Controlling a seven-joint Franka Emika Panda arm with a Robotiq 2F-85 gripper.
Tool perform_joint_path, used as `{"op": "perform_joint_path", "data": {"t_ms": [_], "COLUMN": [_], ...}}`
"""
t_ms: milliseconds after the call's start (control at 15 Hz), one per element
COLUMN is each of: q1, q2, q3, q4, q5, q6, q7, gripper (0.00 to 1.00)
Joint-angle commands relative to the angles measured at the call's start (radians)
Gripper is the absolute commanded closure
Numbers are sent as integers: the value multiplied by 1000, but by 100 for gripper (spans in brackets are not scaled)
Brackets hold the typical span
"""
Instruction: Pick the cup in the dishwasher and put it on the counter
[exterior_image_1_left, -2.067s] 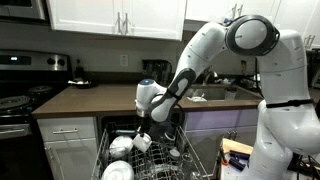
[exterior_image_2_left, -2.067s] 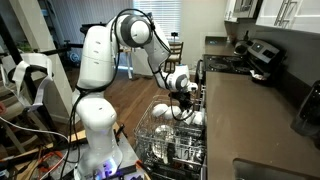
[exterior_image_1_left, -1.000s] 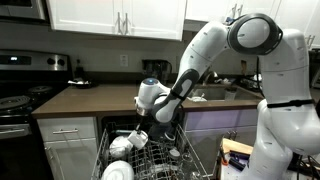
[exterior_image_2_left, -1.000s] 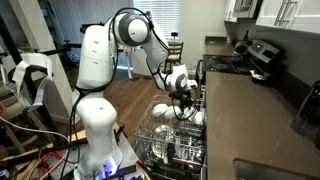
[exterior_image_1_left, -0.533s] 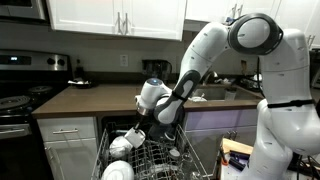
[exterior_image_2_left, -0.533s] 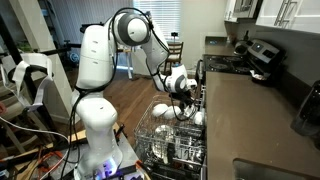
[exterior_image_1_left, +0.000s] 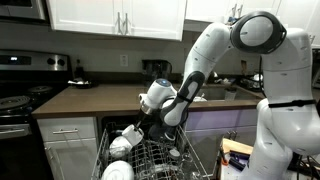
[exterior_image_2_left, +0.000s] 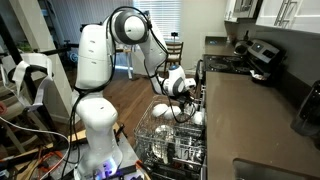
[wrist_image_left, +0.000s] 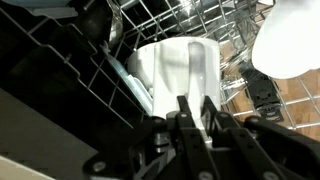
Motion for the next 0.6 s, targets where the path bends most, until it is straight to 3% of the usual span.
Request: {"op": "perform_joint_path", "data": {"t_ms": [0,133,200,533], "q1": [0,1,1,36], "q2": [-2,-3,-3,-7], "q3": [-3,-4,-4,-48], "q4": [-10,-20,-21,-35], "q5": [0,0,0,-18], "q6": [16,21,21,86], "q7": [0,0,0,-2], "gripper": [83,83,93,94]}}
